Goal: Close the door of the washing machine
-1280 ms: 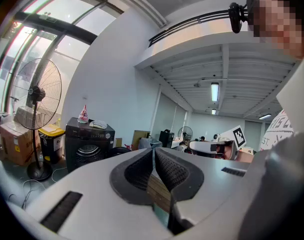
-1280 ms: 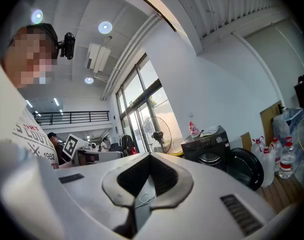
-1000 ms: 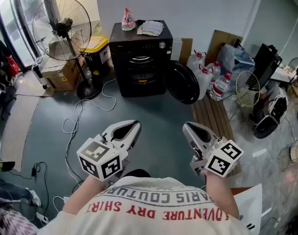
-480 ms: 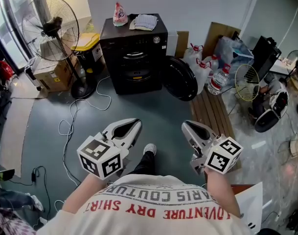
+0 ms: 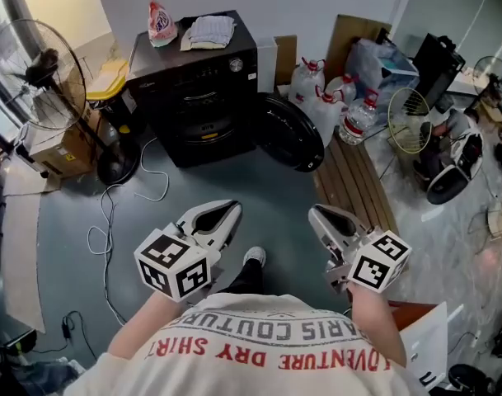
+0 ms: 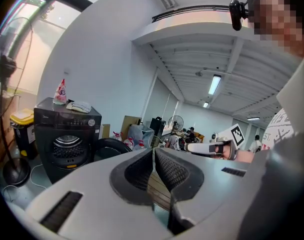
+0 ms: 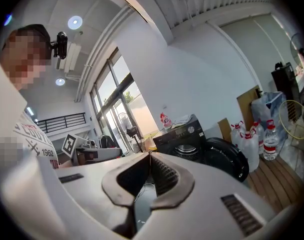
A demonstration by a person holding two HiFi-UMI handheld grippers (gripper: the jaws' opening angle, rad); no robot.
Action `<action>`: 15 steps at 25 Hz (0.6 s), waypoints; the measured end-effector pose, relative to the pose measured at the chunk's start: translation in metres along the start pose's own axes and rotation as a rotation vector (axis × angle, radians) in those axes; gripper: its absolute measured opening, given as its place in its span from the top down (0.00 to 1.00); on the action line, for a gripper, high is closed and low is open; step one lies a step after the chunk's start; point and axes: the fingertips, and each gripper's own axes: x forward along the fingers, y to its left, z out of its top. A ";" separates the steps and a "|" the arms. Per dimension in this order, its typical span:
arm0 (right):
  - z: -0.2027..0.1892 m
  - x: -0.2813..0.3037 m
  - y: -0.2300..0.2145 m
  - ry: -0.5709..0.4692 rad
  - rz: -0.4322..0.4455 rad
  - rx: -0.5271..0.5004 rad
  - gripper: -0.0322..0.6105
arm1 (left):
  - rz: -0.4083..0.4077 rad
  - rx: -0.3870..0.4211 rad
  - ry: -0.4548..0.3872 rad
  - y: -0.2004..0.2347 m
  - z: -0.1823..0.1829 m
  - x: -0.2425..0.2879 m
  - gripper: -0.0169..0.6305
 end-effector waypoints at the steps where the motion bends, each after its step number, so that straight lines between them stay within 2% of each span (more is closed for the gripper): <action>1: 0.005 0.009 -0.014 -0.001 -0.010 0.016 0.91 | -0.010 -0.001 0.018 0.010 0.003 0.016 0.91; 4: 0.019 0.037 -0.057 0.000 -0.039 0.058 0.91 | -0.043 0.004 0.072 0.040 0.012 0.067 0.91; 8: 0.035 0.070 -0.117 -0.036 -0.131 0.109 0.91 | -0.080 0.007 0.125 0.083 0.020 0.125 0.91; 11: 0.036 0.082 -0.151 -0.046 -0.171 0.167 0.91 | -0.110 0.005 0.151 0.106 0.020 0.161 0.91; 15: 0.025 0.085 -0.184 -0.010 -0.232 0.186 0.91 | -0.145 -0.024 0.198 0.125 0.013 0.203 0.91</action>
